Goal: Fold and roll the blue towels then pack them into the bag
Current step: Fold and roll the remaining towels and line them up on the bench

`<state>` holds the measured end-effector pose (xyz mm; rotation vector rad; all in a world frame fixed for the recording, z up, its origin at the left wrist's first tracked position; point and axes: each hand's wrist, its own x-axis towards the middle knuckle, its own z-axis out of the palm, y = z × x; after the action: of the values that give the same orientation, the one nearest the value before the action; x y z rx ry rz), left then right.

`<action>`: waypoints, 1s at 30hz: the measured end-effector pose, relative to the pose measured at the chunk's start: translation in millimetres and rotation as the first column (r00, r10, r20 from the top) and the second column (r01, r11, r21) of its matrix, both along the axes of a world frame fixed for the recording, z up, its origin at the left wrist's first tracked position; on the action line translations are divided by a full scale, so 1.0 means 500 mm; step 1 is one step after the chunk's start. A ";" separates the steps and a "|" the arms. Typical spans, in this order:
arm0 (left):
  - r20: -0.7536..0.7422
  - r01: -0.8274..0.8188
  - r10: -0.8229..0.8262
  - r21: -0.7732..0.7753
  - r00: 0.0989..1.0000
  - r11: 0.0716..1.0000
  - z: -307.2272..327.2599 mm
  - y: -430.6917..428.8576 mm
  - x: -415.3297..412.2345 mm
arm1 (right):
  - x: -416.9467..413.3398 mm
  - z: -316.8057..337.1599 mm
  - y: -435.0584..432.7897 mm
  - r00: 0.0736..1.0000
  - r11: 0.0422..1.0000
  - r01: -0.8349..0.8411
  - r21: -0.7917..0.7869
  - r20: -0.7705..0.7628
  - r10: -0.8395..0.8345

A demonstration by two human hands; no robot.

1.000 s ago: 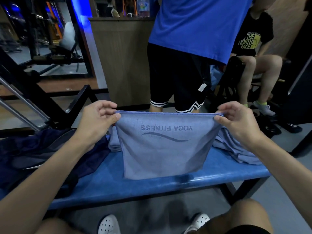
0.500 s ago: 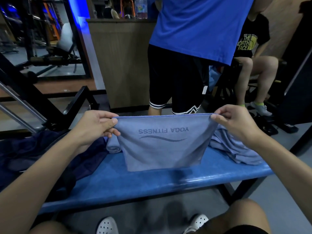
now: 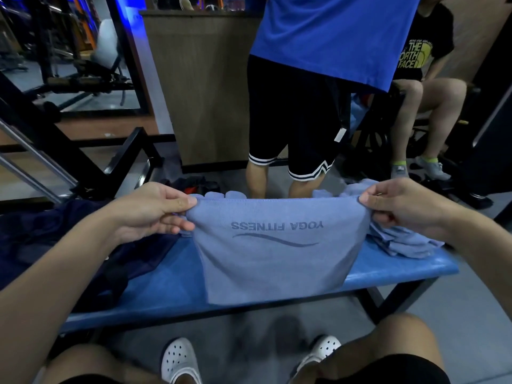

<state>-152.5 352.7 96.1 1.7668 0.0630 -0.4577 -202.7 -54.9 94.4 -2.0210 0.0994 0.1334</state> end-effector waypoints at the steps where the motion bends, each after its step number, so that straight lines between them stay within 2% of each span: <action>1: -0.007 -0.001 0.001 -0.004 1.000 1.000 -0.005 -0.002 0.002 | 0.003 -0.004 0.001 1.000 1.000 0.008 -0.001 -0.006 -0.008; 6: 0.025 -0.060 0.062 -0.063 0.998 0.996 -0.031 -0.018 0.023 | 0.033 -0.024 0.015 0.991 0.995 0.098 0.014 0.089 -0.098; 12: 0.332 -0.135 0.193 -0.189 0.923 0.973 -0.029 -0.026 0.049 | 0.064 -0.025 0.029 0.932 0.981 0.148 0.124 0.313 -0.181; 16: 0.411 -0.082 0.146 -0.170 0.900 0.982 -0.035 -0.015 0.038 | 0.055 -0.028 0.030 0.917 0.982 0.121 0.143 0.362 -0.166; 19: 0.368 0.015 0.034 -0.131 0.929 0.991 -0.083 0.005 0.009 | 0.029 -0.070 0.025 0.954 0.990 0.089 0.114 0.275 -0.117; 23: 0.206 0.132 -0.121 -0.043 0.971 0.990 -0.186 0.036 -0.033 | -0.013 -0.162 0.001 0.998 0.997 -0.057 -0.047 0.019 0.058; 26: 0.086 0.166 -0.170 0.049 0.982 0.985 -0.262 0.041 -0.055 | -0.042 -0.217 -0.008 0.957 0.965 -0.236 -0.112 -0.197 0.211; 30: -0.009 0.281 -0.286 0.220 0.958 0.934 -0.302 0.047 -0.069 | -0.056 -0.249 -0.014 0.911 0.937 -0.331 -0.112 -0.298 0.287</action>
<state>-187.1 376.4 -54.9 2.0085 -0.1670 -0.6593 -230.6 -62.1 -29.8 -2.1570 -0.0380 0.6312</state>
